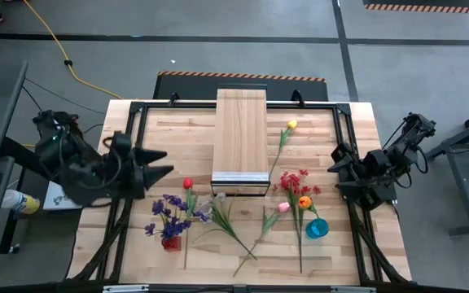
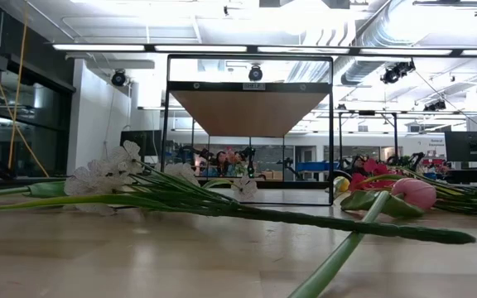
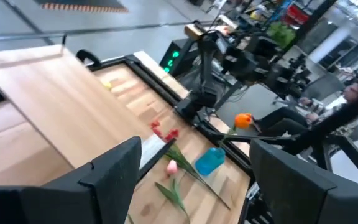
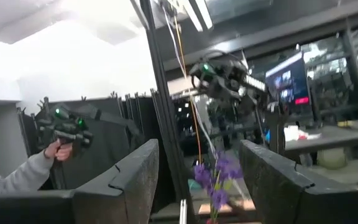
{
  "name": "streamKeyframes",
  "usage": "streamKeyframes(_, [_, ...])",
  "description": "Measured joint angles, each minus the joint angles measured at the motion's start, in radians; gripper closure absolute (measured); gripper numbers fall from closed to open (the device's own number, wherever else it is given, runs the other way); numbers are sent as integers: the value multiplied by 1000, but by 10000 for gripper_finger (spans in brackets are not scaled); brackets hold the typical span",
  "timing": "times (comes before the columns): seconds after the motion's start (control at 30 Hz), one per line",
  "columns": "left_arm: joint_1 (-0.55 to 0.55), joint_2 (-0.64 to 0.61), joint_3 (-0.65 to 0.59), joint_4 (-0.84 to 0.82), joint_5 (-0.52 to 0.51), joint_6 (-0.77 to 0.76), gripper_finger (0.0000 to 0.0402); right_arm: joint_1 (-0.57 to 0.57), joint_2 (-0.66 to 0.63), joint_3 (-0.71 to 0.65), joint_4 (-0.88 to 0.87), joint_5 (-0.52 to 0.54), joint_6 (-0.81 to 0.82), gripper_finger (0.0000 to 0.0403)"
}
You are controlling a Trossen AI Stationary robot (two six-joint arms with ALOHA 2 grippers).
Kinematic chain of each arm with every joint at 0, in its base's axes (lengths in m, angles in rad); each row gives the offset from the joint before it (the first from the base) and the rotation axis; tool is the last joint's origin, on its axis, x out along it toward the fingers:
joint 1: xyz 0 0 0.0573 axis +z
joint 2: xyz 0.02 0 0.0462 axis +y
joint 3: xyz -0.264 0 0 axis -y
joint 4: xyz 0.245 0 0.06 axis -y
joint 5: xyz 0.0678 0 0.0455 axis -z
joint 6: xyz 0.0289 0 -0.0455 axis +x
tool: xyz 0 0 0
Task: Pick and place flowers into a vace then onto a shelf
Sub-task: Put the red tulip into the blue vase
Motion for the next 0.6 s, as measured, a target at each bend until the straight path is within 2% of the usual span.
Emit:
streamKeyframes(0.2, [164, 0, 0, -32, 104, -20, 71, 0, 0, 0, 149, 0, -115, 197])
streamKeyframes(0.47, [392, 10, -31, -279, 360, -250, 71, 0, -1, 0, 299, 1, -253, 195])
streamKeyframes(0.6, [465, 8, -96, -326, 441, -316, 71, 0, -1, 0, 334, 9, -274, 191])
